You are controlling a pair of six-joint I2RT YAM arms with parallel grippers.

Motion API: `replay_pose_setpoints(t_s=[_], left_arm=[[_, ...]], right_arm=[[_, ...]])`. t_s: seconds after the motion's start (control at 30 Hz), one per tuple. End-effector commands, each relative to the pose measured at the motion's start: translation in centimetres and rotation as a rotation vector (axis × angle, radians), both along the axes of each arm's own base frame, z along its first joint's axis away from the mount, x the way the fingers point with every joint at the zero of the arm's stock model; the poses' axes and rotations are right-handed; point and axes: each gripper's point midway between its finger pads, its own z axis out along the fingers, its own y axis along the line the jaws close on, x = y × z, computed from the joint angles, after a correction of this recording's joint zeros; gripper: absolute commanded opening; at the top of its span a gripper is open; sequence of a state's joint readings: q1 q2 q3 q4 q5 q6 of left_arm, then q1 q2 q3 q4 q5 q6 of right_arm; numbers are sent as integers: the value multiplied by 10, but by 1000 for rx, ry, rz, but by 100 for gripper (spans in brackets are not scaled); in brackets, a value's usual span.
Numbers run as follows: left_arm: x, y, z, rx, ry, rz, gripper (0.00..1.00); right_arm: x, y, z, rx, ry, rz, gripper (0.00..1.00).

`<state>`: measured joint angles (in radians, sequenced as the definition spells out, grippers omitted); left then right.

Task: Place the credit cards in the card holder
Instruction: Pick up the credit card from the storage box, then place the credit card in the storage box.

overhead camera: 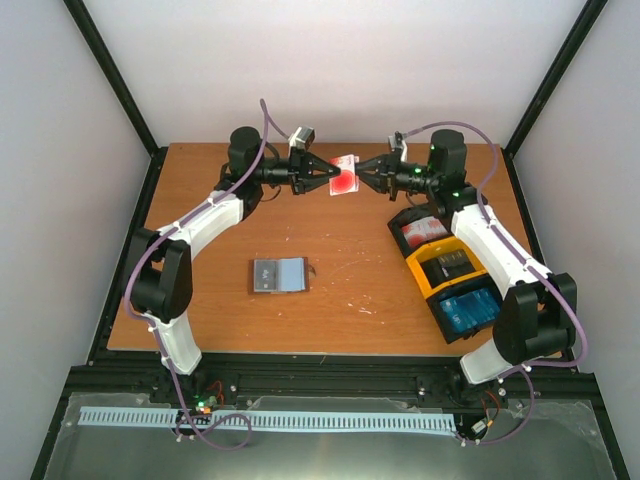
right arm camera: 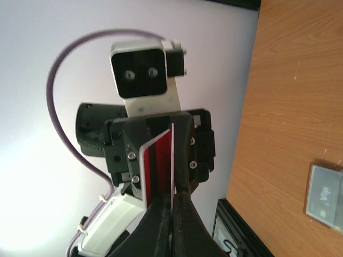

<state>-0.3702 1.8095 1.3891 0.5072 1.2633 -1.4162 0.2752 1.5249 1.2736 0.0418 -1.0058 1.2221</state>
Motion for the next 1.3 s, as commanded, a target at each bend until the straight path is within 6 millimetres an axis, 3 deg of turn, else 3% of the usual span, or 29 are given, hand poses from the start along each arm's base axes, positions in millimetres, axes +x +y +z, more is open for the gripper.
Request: replay_pose_setpoints(t_s=[0.0,0.17,0.43,0.67,0.9,1.07,1.27], left_arm=[[8,6,-13,15,44,8,13],[9,7,-11,10,45,10,14],[10,6,-14,10,43,13,1],[11,7,-25,44,42,34,1],[31,4,-40,97,22,127,1],[50,-36,-55,173,-35,150,1],[70,-95,-96,232,-45,163,1]], right_arm=[[16,-25,15,23,-45,-91,3],[16,-25,16,30,-45,-85,3],[23,-38,12,-6,-69,-135,3],[43,-84,9,-138,-136,-272,3],[50,-147,-23,-331,-100,-442,3],[37,-183,-47,-517,-48,-564,3],[8,-216,-70,-703,14,-691,3]])
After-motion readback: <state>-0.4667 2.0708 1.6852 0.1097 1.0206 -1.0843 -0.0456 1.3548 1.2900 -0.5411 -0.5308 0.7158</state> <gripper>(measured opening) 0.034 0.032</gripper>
